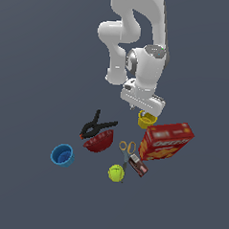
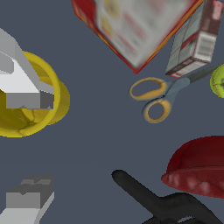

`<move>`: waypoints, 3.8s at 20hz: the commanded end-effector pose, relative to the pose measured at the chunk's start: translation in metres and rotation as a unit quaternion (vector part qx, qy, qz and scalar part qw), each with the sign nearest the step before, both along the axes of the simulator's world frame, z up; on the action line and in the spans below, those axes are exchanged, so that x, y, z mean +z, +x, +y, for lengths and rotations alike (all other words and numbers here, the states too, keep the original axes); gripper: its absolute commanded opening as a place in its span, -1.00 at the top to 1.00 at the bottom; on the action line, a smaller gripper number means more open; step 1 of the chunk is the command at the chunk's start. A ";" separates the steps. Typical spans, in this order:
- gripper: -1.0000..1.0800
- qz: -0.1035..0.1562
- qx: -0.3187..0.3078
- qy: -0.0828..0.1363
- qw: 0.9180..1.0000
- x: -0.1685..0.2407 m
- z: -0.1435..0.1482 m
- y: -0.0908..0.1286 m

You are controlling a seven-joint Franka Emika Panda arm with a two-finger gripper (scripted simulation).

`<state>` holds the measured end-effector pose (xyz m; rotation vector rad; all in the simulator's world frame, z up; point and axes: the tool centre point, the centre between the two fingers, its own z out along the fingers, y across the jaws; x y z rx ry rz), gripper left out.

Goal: Pick up a designated object from a clutter of objects.

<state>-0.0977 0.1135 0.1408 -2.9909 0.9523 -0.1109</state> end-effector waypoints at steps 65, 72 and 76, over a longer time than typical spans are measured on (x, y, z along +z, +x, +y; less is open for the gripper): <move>1.00 -0.012 -0.094 0.028 0.995 -0.044 0.015 -0.039; 1.00 -0.012 -0.093 0.029 0.995 -0.014 -0.012 -0.020; 1.00 -0.012 -0.093 0.030 0.995 0.009 -0.031 -0.007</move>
